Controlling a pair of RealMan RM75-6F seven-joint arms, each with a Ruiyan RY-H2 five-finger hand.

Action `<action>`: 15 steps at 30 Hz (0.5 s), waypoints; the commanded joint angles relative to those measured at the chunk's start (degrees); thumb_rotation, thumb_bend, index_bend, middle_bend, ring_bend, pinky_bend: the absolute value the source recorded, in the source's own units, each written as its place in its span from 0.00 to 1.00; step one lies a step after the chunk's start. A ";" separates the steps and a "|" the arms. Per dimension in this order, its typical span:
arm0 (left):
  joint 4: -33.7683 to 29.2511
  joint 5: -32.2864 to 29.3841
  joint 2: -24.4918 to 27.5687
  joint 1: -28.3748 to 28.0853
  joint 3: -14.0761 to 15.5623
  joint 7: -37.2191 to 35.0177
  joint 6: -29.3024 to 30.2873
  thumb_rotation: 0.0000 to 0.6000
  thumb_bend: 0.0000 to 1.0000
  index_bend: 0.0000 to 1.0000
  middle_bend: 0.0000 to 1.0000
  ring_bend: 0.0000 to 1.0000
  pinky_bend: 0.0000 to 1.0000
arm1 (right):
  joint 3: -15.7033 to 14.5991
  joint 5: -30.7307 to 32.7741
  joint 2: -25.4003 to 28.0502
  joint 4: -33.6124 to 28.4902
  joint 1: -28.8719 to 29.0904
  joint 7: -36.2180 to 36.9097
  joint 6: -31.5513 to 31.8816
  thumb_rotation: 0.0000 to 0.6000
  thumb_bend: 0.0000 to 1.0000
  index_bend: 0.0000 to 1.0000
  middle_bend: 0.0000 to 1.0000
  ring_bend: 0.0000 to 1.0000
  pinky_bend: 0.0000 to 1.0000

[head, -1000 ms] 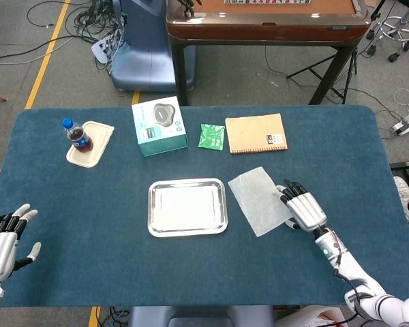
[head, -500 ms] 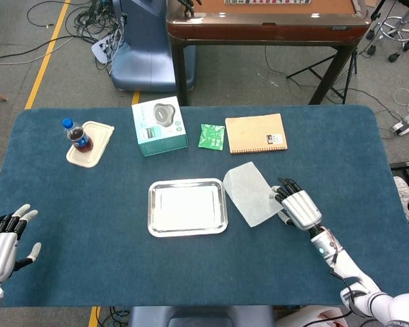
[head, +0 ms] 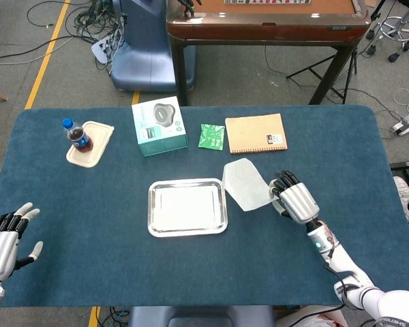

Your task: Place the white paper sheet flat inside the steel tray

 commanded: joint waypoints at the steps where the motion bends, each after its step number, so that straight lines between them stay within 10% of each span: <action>1: -0.05 0.27 0.18 -0.07 0.06 -0.66 -0.10 1.00 0.31 0.20 0.12 0.14 0.11 | 0.23 0.27 0.01 0.32 0.16 0.16 0.10 1.00 0.42 0.56 0.39 0.20 0.20; 15: -0.35 1.49 0.80 -0.51 0.00 -2.11 0.01 1.00 0.31 0.20 0.12 0.15 0.11 | 2.01 1.43 -0.14 2.48 1.97 1.55 1.62 1.00 0.50 0.71 0.49 0.27 0.25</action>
